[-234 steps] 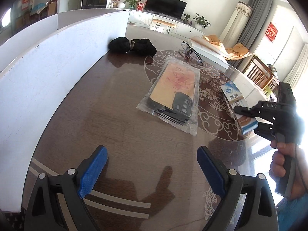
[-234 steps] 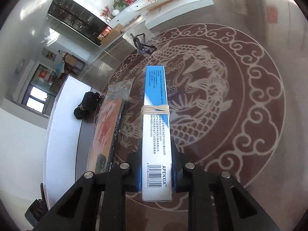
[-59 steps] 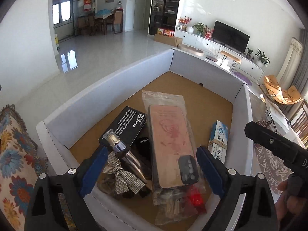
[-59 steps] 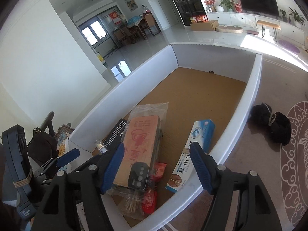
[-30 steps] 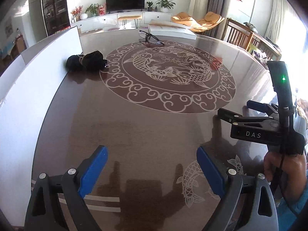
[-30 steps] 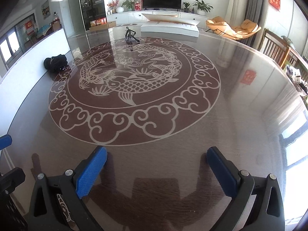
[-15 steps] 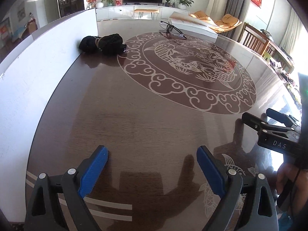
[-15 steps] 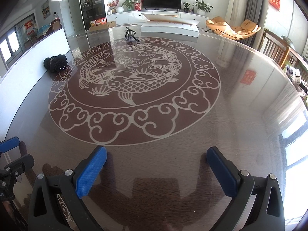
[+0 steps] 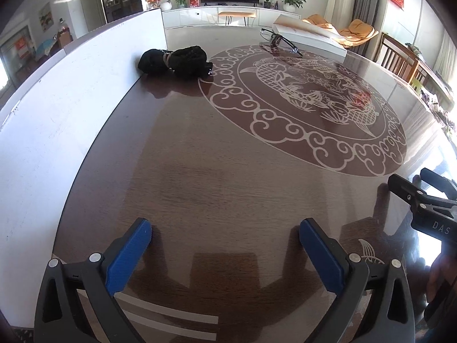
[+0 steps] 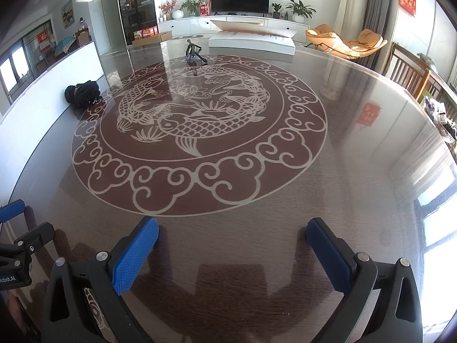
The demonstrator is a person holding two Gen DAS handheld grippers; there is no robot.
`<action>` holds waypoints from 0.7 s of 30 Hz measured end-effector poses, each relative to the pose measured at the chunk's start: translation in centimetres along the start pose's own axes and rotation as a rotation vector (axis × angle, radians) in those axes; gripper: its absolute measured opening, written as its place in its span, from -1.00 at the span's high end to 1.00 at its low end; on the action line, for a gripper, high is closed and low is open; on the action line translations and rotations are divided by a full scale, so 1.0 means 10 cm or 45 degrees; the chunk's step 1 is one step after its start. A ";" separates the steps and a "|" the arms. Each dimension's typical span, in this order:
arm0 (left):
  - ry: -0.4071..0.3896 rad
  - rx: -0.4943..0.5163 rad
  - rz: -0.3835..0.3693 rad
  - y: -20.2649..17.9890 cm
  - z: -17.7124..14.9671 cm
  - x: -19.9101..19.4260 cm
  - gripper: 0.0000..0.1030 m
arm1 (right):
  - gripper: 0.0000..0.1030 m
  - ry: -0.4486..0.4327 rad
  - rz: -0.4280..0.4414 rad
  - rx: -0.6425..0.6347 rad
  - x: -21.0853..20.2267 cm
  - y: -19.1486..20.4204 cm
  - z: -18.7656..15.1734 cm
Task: Organize objects
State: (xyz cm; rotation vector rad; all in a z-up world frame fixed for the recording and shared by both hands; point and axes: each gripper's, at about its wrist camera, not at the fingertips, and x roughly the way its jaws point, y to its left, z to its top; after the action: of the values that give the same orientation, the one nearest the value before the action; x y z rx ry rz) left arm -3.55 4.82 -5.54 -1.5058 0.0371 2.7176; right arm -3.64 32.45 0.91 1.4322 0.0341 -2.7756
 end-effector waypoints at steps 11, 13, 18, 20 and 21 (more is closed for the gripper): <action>0.052 -0.074 0.042 0.09 0.70 0.43 -1.00 | -1.00 0.000 0.000 0.000 0.00 0.00 0.00; 0.056 -0.115 0.065 0.13 0.94 0.57 -1.00 | -1.00 0.000 0.000 0.000 0.00 0.00 0.00; 0.064 -0.284 0.163 0.25 1.49 0.91 -1.00 | -1.00 0.000 0.000 0.000 0.00 0.00 0.00; 0.085 -0.345 0.197 0.29 1.70 1.03 -1.00 | -1.00 0.000 0.000 0.000 0.00 0.00 0.00; 0.092 -0.378 0.215 0.32 1.79 1.09 -1.00 | -1.00 0.000 0.000 0.000 0.00 0.00 0.00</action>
State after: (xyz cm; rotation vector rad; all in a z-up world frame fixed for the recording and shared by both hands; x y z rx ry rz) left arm -24.61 2.46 -5.26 -1.7490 -0.2611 2.9029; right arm -3.66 32.44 0.90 1.4325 0.0341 -2.7758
